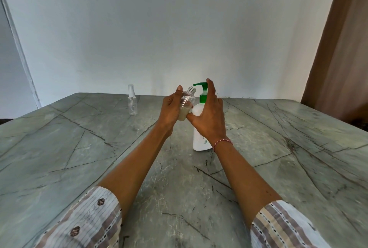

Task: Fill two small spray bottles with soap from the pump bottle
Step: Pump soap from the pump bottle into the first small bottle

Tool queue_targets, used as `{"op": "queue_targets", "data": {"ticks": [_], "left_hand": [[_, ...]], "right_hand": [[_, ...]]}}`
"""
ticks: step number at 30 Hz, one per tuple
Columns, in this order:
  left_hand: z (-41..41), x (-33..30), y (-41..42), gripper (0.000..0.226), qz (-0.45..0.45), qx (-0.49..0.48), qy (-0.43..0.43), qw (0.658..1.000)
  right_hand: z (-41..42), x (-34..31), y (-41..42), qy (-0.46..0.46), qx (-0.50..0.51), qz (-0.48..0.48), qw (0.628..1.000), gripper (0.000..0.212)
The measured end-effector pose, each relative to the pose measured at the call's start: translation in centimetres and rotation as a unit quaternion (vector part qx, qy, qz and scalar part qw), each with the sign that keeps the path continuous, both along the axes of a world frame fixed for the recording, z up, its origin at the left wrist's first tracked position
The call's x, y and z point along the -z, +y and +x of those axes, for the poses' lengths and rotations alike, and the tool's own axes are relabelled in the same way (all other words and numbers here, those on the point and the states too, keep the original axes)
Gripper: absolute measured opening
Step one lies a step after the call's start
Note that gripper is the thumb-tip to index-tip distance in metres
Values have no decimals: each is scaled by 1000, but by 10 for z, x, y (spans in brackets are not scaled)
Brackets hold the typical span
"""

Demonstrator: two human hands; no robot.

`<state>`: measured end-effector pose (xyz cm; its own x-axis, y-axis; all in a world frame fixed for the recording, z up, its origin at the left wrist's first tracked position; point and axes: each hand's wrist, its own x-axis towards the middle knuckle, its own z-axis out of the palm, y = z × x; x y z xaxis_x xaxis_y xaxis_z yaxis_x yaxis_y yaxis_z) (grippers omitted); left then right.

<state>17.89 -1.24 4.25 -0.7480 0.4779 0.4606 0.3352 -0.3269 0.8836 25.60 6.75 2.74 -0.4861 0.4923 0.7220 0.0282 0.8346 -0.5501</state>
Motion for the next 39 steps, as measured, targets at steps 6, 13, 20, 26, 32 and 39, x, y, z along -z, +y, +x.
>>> {"op": "queue_targets", "data": {"ticks": [6,13,20,26,32,39], "left_hand": [[0,-1,0,39,-4,-6,1,1000],[-1,0,0,39,-3,-2,2,1000],[-1,1,0,38,-2,2,3,1000],[0,0,0,38,-5,2,4,1000],[-1,-1,-1,38,-5,-2,-1,1000],[-2,-1,-1,38,-6,0,-5,1000]], "right_hand": [[1,-1,0,-7,-7,-5,1000,107],[1,1,-1,10,-11,1,1000,97],[0,2,0,3,-3,-3,1000,107],[1,0,0,-8,-2,-4,1000,109],[1,-1,-1,-8,-2,1,1000,99],[1,-1,-1,-4,2,1,1000,100]]}}
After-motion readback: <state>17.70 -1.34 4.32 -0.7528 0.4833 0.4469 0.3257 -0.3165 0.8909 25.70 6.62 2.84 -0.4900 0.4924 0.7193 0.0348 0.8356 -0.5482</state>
